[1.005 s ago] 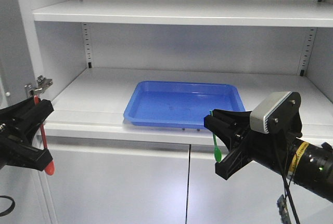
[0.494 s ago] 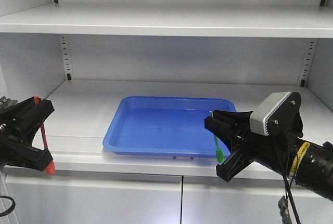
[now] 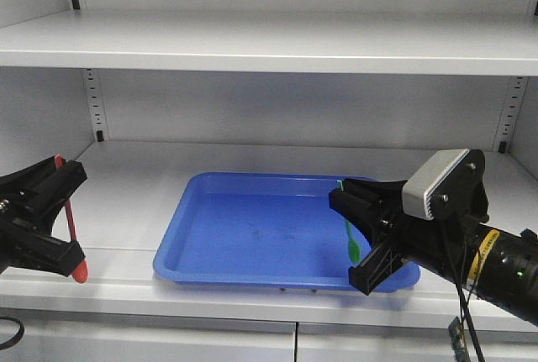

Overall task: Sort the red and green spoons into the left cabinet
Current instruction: 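Move both held spoons forward over the blue tray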

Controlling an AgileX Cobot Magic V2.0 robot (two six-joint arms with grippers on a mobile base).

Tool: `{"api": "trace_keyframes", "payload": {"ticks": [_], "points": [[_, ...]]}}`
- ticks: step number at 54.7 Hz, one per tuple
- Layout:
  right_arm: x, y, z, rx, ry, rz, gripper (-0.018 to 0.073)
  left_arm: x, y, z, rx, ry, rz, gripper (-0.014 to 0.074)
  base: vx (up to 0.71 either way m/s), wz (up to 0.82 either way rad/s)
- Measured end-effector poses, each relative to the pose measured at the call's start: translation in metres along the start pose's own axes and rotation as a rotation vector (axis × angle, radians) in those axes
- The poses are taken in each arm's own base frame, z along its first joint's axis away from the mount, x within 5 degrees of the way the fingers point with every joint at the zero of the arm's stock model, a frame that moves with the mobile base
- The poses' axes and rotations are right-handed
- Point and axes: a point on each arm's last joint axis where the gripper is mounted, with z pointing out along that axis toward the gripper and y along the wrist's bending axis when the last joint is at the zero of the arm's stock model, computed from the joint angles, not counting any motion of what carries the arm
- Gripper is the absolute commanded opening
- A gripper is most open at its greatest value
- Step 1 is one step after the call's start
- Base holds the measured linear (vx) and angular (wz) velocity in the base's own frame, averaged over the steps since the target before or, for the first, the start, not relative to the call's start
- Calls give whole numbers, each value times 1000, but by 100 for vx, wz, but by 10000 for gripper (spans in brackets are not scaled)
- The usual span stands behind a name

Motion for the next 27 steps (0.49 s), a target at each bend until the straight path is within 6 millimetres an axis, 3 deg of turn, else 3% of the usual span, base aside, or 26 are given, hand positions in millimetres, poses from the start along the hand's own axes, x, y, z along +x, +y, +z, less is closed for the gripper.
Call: {"api": "trace_keyframes", "payload": {"ticks": [27], "points": [[0,0,0,0,0,0,-9,0,0,0,0,0,0,182,4,-4]]}}
